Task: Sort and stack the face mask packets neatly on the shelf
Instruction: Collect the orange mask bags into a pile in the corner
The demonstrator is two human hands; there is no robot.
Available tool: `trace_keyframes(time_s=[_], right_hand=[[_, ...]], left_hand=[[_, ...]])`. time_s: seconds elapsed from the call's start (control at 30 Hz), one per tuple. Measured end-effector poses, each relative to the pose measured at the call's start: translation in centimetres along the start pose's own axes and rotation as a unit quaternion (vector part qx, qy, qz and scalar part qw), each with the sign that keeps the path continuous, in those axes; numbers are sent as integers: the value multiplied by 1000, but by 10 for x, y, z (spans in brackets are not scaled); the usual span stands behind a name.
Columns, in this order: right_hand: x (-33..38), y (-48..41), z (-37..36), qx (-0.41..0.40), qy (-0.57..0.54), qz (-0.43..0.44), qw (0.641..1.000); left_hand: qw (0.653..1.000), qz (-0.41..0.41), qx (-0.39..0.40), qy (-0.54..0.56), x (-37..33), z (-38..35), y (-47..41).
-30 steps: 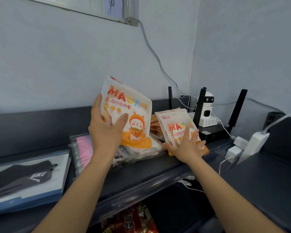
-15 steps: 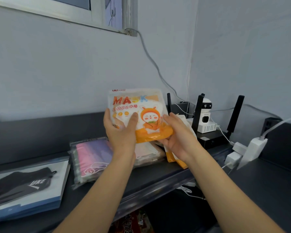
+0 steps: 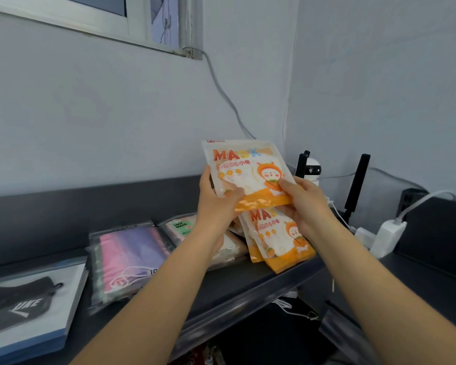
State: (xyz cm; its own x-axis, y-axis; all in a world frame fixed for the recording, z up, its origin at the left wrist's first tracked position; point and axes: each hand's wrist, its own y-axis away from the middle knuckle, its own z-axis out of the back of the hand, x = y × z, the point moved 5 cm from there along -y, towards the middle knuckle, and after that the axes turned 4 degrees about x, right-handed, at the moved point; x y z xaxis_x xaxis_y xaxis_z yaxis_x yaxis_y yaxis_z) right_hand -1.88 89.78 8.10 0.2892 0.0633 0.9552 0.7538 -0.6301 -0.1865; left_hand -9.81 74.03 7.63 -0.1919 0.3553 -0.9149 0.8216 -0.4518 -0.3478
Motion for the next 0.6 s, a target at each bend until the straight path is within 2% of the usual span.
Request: trace_keyframes(time_s=[0.2, 0.33, 0.43, 0.6], right_hand=[[9, -39, -11, 4, -33, -45, 998], [6, -68, -10, -10, -19, -44, 999], [4, -89, -9, -18, 8, -52, 998], [-6, -111, -9, 14, 58, -71, 996]], left_hand=[[998, 55, -13, -10, 4, -11, -41], [992, 73, -3, -102, 12, -12, -61], [978, 87, 45, -186, 19, -13, -74], [942, 118, 165, -269, 38, -10, -82]])
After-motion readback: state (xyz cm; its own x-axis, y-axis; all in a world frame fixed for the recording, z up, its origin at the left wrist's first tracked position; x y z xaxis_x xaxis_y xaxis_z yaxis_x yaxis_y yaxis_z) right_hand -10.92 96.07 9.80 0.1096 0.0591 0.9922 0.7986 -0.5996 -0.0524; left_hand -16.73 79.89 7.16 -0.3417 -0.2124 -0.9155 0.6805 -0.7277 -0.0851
